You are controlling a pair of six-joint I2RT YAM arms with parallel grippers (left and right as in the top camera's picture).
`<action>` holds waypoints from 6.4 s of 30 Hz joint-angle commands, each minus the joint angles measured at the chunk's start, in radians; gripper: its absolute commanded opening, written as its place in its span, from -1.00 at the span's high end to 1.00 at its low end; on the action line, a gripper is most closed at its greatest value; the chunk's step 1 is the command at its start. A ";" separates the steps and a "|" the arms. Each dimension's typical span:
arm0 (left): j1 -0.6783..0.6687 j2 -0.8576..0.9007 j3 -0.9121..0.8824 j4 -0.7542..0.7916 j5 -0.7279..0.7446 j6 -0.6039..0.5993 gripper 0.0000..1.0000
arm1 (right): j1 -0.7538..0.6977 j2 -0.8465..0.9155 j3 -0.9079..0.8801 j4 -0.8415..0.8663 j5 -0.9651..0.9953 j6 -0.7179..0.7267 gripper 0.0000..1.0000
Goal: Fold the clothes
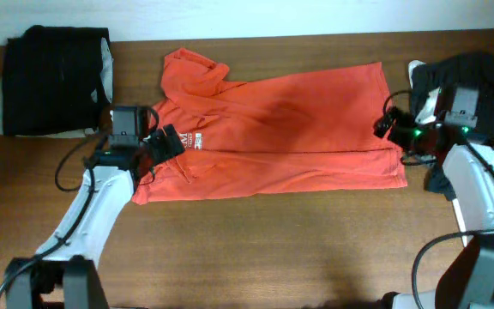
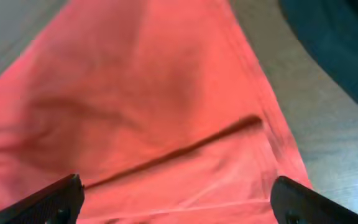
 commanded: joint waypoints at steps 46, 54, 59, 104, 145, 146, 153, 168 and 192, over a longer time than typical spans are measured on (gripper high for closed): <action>0.220 0.220 0.009 -0.247 0.012 -0.028 -0.89 | -0.054 0.302 0.018 -0.077 0.200 -0.066 0.75; 0.220 0.220 0.009 -0.247 0.011 -0.028 -0.89 | -0.054 0.302 0.077 -0.080 0.248 -0.067 0.77; 0.220 0.220 0.009 -0.247 0.011 -0.028 -0.89 | -0.054 0.302 0.077 -0.080 0.252 -0.067 0.74; -0.071 0.315 0.164 -0.277 0.095 -0.132 0.98 | 0.043 0.341 0.273 -0.405 0.130 -0.067 0.35; -0.166 0.436 0.353 -0.345 0.093 -0.020 0.17 | 0.044 0.341 0.249 -0.399 0.132 -0.067 0.34; -0.166 0.436 0.369 -0.356 0.083 -0.010 0.17 | 0.044 0.341 0.249 -0.399 0.132 -0.067 0.34; -0.166 0.436 0.381 -0.311 0.060 -0.006 0.98 | 0.044 0.341 0.248 -0.399 0.143 -0.067 0.34; -0.106 0.302 0.414 -0.362 0.042 0.024 -0.41 | 0.044 0.341 0.235 -0.431 0.142 -0.067 0.34; 0.045 0.157 0.360 -0.814 -0.117 -0.120 0.98 | 0.044 -0.140 -0.113 -0.468 0.375 0.203 0.92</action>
